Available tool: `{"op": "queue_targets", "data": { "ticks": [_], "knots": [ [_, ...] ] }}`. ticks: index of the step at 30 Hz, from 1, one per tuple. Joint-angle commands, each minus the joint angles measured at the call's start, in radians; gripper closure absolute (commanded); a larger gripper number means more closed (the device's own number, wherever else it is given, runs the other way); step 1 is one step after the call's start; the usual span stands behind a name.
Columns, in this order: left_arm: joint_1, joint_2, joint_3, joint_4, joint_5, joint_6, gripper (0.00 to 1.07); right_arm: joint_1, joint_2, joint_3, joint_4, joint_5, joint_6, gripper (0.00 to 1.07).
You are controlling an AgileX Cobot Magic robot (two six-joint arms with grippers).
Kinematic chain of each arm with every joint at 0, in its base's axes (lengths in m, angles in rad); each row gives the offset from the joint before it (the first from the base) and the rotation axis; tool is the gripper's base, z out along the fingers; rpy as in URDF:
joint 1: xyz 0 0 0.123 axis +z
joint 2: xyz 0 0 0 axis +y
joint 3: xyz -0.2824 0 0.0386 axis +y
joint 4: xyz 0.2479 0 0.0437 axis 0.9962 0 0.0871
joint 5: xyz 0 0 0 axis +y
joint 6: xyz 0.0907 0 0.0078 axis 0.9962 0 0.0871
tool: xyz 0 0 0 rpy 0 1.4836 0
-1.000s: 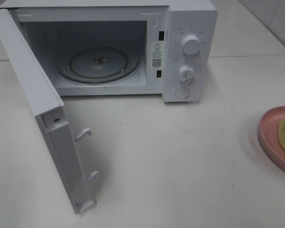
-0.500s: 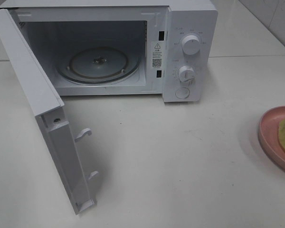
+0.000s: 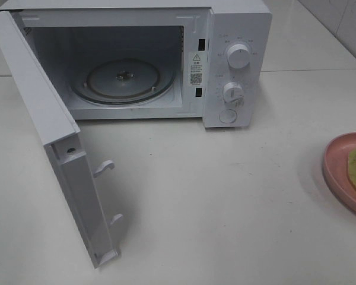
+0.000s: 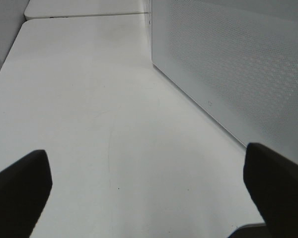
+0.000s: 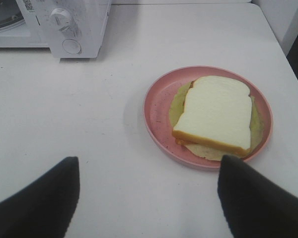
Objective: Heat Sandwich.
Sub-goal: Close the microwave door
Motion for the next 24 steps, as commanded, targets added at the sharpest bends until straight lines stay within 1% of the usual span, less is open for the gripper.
{"op": "queue_targets", "data": {
  "ticks": [1,7,10,12,15,16,20,22,24],
  "knots": [
    [0.003,-0.019,0.004,-0.002,-0.011,-0.004,0.09,-0.007,-0.025,0.0,0.004,-0.006,-0.013,0.32],
    [0.003,-0.019,0.004,-0.002,-0.011,-0.003,0.09,-0.007,-0.025,0.0,0.004,-0.006,-0.013,0.32],
    [0.003,0.003,0.004,-0.011,-0.011,0.025,0.09,-0.007,-0.025,0.0,0.004,-0.006,-0.013,0.32],
    [0.003,0.016,0.003,-0.017,-0.011,0.03,0.09,-0.007,-0.025,0.0,0.004,-0.006,-0.013,0.32],
    [0.003,0.082,-0.017,-0.021,-0.04,0.034,0.09,-0.007,-0.025,0.0,0.004,-0.006,-0.013,0.32],
    [0.003,0.082,-0.017,-0.021,-0.04,0.034,0.09,-0.007,-0.025,0.0,0.004,-0.006,-0.013,0.32],
    [0.003,0.209,-0.023,-0.012,-0.092,0.067,0.09,-0.007,-0.025,0.0,0.004,-0.006,-0.013,0.32],
    [0.003,0.224,-0.023,-0.012,-0.106,0.068,0.09,-0.007,-0.025,0.0,0.004,-0.006,-0.013,0.32],
    [0.001,0.25,-0.021,-0.013,-0.147,0.068,0.12,-0.007,-0.025,0.0,0.004,-0.006,-0.013,0.32]
  ]
}}
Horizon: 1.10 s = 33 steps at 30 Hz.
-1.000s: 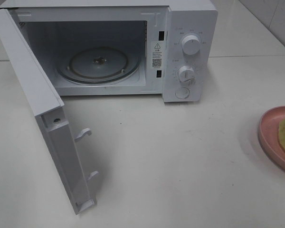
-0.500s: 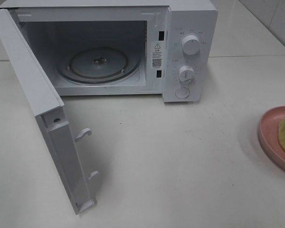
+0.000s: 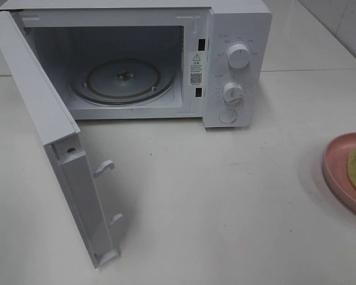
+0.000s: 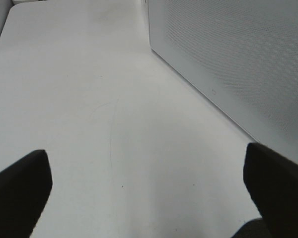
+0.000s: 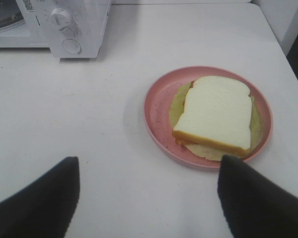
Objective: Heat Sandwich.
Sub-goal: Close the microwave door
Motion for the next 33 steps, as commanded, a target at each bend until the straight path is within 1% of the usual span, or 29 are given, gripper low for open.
{"op": "queue_targets", "data": {
  "ticks": [1,4,5,6,9,10,11,13,14,15,17,18,19,20,22,23,24,25,26,27,28,29,31,32,33],
  "knots": [
    [0.001,0.031,-0.004,-0.003,-0.059,0.008,0.12,-0.007,-0.025,0.0,0.004,-0.007,-0.013,0.32],
    [0.001,0.083,0.012,-0.001,-0.171,0.008,0.26,-0.007,-0.025,0.0,0.004,-0.007,-0.013,0.32],
    [0.001,0.083,0.012,-0.001,-0.171,0.008,0.26,-0.007,-0.025,0.0,0.004,-0.007,-0.013,0.32],
    [0.001,0.112,0.025,-0.002,-0.232,0.008,0.37,-0.007,-0.025,0.0,0.004,-0.007,-0.013,0.32],
    [0.001,0.159,0.051,-0.002,-0.312,0.008,0.51,-0.007,-0.025,0.0,0.004,-0.007,-0.012,0.32],
    [0.001,0.159,0.051,-0.002,-0.312,0.008,0.51,-0.007,-0.025,0.0,0.004,-0.007,-0.012,0.32],
    [0.001,0.193,0.067,-0.002,-0.363,0.008,0.6,-0.007,-0.025,0.0,0.004,-0.007,-0.012,0.32],
    [0.001,0.234,0.084,-0.003,-0.421,0.008,0.71,-0.007,-0.025,0.0,0.004,-0.007,-0.012,0.32],
    [0.001,0.273,0.106,-0.003,-0.473,0.008,0.84,-0.007,-0.025,0.0,0.004,-0.007,-0.012,0.32],
    [0.001,0.273,0.106,-0.003,-0.473,0.008,0.84,-0.007,-0.025,0.0,0.004,-0.007,-0.012,0.32],
    [0.001,0.314,0.126,-0.003,-0.531,0.008,0.97,-0.007,-0.025,0.0,0.004,-0.007,-0.012,0.32],
    [0.001,0.358,0.149,-0.004,-0.609,0.009,1.07,-0.007,-0.025,0.0,0.004,-0.007,-0.012,0.32],
    [0.001,0.38,0.158,-0.004,-0.657,0.009,1.07,-0.007,-0.025,0.0,0.004,-0.007,-0.012,0.32],
    [0.001,0.38,0.158,-0.004,-0.657,0.009,1.07,-0.007,-0.025,0.0,0.004,-0.007,-0.012,0.32],
    [0.001,0.419,0.183,-0.004,-0.75,0.009,1.07,-0.007,-0.025,0.0,0.004,-0.007,-0.013,0.32],
    [0.001,0.466,0.209,-0.004,-0.857,0.009,1.07,-0.007,-0.025,0.0,0.004,-0.007,-0.013,0.32],
    [0.001,0.466,0.209,-0.004,-0.857,0.009,1.07,-0.007,-0.025,0.0,0.004,-0.007,-0.013,0.32],
    [0.001,0.484,0.22,-0.004,-0.899,0.009,1.07,-0.007,-0.025,0.0,0.004,-0.007,-0.013,0.32],
    [0.001,0.509,0.23,-0.004,-0.952,0.009,1.07,-0.007,-0.025,0.0,0.004,-0.007,-0.013,0.32],
    [0.001,0.556,0.246,-0.003,-1.054,0.009,1.07,-0.007,-0.025,0.0,0.004,-0.007,-0.013,0.32],
    [0.001,0.584,0.255,-0.003,-1.112,0.009,1.07,-0.007,-0.025,0.0,0.004,-0.007,-0.013,0.32],
    [0.001,0.584,0.255,-0.003,-1.112,0.009,1.07,-0.007,-0.025,0.0,0.004,-0.007,-0.013,0.32],
    [0.001,0.643,0.27,-0.003,-1.235,0.008,1.07,-0.007,-0.025,0.0,0.004,-0.007,-0.013,0.32],
    [0.001,0.697,0.283,-0.002,-1.341,0.008,1.07,-0.007,-0.025,0.0,0.004,-0.007,-0.013,0.32],
    [0.001,0.697,0.283,-0.002,-1.341,0.008,1.07,-0.007,-0.025,0.0,0.004,-0.007,-0.013,0.32]
  ]
}}
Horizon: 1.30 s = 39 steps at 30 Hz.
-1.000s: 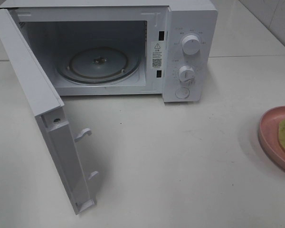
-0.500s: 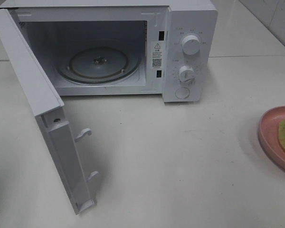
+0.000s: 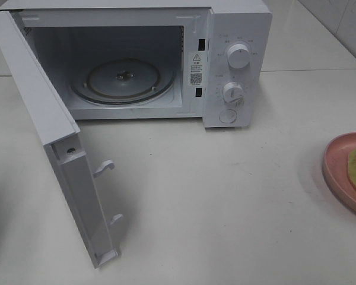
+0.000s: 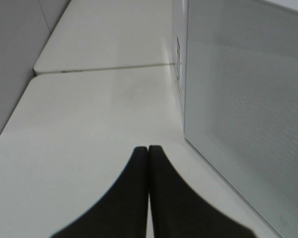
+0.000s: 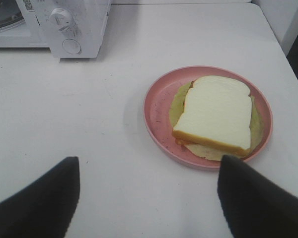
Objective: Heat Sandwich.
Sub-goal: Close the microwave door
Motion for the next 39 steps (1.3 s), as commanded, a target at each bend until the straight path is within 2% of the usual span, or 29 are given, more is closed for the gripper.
{"op": "queue_targets", "data": {
  "ticks": [1,4,5,7,8,9,11,13,15,17,28,30,34,37,38,39],
  "knots": [
    [0.001,0.09,0.017,0.0,-0.215,0.0,1.07,-0.007,-0.025,0.0,0.004,-0.007,-0.013,0.32],
    [0.001,0.215,0.016,0.065,-0.357,-0.027,1.07,-0.007,-0.025,0.0,0.004,-0.007,-0.013,0.32],
    [0.001,0.215,0.016,0.065,-0.357,-0.027,1.07,-0.007,-0.025,0.0,0.004,-0.007,-0.013,0.32],
    [0.001,0.274,0.016,0.127,-0.405,-0.06,1.07,-0.007,-0.025,0.0,0.004,-0.007,-0.013,0.32],
    [-0.002,0.331,0.007,0.186,-0.44,-0.111,1.07,-0.007,-0.025,0.0,0.004,-0.007,-0.013,0.32],
    [-0.007,0.36,0.0,0.212,-0.457,-0.133,1.07,-0.007,-0.025,0.0,0.004,-0.007,-0.013,0.32],
    [-0.017,0.386,-0.007,0.231,-0.477,-0.141,1.07,-0.007,-0.025,0.0,0.004,-0.007,-0.013,0.32],
    [-0.068,0.457,-0.036,0.273,-0.512,-0.141,1.07,-0.007,-0.025,0.0,0.004,-0.007,-0.013,0.32],
    [-0.084,0.474,-0.044,0.282,-0.527,-0.139,1.07,-0.007,-0.025,0.0,0.004,-0.007,-0.013,0.32],
    [-0.136,0.534,-0.073,0.297,-0.557,-0.134,1.07,-0.007,-0.025,0.0,0.004,-0.007,-0.013,0.32],
    [-0.255,0.716,-0.154,0.283,-0.643,-0.135,1.07,-0.007,-0.025,0.0,0.004,-0.007,-0.013,0.32],
    [-0.3,0.764,-0.187,0.231,-0.656,-0.135,1.07,-0.007,-0.025,0.0,0.004,-0.007,-0.013,0.32],
    [-0.341,0.804,-0.229,0.175,-0.656,-0.128,1.07,-0.007,-0.025,0.0,0.004,-0.007,-0.013,0.32],
    [-0.409,0.868,-0.302,0.092,-0.651,-0.126,1.07,-0.007,-0.025,0.0,0.004,-0.007,-0.013,0.32],
    [-0.409,0.868,-0.302,0.092,-0.651,-0.126,1.07,-0.007,-0.025,0.0,0.004,-0.007,-0.013,0.32],
    [-0.44,0.896,-0.34,0.057,-0.651,-0.104,1.07,-0.007,-0.025,0.0,0.004,-0.007,-0.013,0.32]
  ]
}}
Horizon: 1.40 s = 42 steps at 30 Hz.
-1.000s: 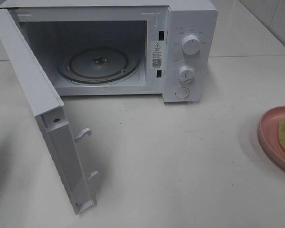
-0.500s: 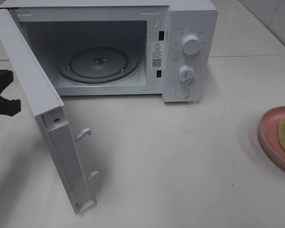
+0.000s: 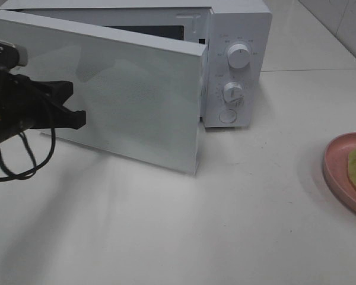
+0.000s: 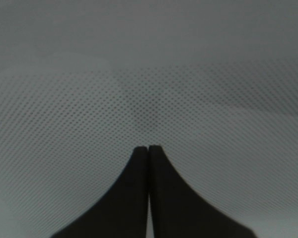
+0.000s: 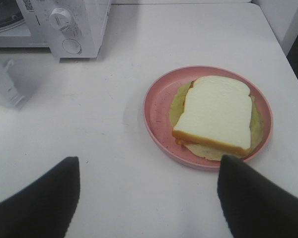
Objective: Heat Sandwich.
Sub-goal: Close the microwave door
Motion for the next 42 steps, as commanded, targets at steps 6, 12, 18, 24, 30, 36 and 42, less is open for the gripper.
{"op": "queue_targets", "data": {
  "ticks": [6,12,18,24,30,36,42],
  "knots": [
    [-0.142,0.116,-0.177,-0.229,-0.009,0.126,1.07,-0.007,-0.025,0.0,0.004,-0.007,-0.013,0.32],
    [-0.208,0.203,-0.338,-0.318,0.054,0.185,1.07,-0.007,-0.025,0.0,0.004,-0.007,-0.013,0.32],
    [-0.226,0.267,-0.452,-0.338,0.095,0.187,1.07,-0.007,-0.025,0.0,0.004,-0.007,-0.013,0.32],
    [-0.243,0.324,-0.58,-0.388,0.147,0.239,1.07,-0.007,-0.025,0.0,0.004,-0.007,-0.013,0.32],
    [-0.245,0.373,-0.7,-0.409,0.194,0.251,1.07,-0.007,-0.025,0.0,0.004,-0.007,-0.013,0.32],
    [-0.245,0.388,-0.75,-0.418,0.206,0.251,1.07,-0.007,-0.025,0.0,0.004,-0.007,-0.013,0.32],
    [-0.256,0.363,-0.738,-0.44,0.223,0.288,1.07,-0.007,-0.025,0.0,0.004,-0.007,-0.013,0.32]
  ]
}}
